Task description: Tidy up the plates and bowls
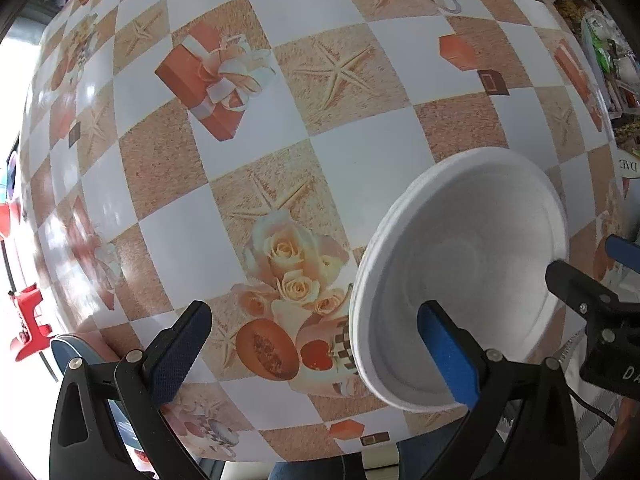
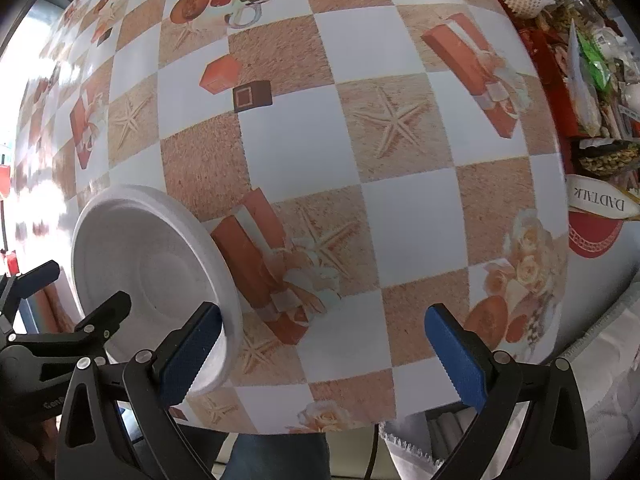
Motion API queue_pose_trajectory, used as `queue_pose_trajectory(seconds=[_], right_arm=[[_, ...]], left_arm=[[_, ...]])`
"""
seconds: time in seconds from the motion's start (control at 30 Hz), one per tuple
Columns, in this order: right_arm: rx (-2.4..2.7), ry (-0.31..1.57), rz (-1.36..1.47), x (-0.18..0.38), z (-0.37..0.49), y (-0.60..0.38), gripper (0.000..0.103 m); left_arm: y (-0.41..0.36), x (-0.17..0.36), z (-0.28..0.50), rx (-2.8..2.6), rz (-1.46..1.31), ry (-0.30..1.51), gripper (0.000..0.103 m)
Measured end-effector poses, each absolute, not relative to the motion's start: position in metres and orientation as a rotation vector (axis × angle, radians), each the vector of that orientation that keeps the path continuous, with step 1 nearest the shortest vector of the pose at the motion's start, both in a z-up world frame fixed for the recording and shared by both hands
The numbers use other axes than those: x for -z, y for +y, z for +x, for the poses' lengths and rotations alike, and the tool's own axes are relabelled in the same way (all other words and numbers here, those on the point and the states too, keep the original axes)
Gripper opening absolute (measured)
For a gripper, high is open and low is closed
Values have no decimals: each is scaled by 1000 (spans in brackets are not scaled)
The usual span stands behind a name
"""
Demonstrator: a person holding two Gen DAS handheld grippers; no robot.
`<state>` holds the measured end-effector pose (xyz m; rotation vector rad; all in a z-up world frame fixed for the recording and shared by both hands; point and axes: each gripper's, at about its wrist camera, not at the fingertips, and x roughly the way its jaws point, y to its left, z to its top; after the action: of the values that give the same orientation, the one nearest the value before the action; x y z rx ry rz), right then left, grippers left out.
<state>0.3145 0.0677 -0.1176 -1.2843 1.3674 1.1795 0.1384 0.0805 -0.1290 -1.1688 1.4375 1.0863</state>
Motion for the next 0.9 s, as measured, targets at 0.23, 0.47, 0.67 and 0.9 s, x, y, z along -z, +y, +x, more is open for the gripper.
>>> queue_pose_trajectory(seconds=[0.23, 0.47, 0.67, 0.9], right_arm=[[-1204, 1391, -1306, 140, 306, 74, 102], [-1225, 1452, -1299, 156, 301, 76, 102], [-1238, 1442, -1299, 159, 299, 76, 103], [-1216, 1462, -1333, 158, 285, 81, 100]], left_arm=[[92, 146, 142, -1090, -1209, 1451, 103], [96, 157, 137, -1089, -1260, 1412, 103], [94, 169, 121, -1082, -1342, 1350, 103], [97, 174, 115, -1082, -1359, 1338, 100]])
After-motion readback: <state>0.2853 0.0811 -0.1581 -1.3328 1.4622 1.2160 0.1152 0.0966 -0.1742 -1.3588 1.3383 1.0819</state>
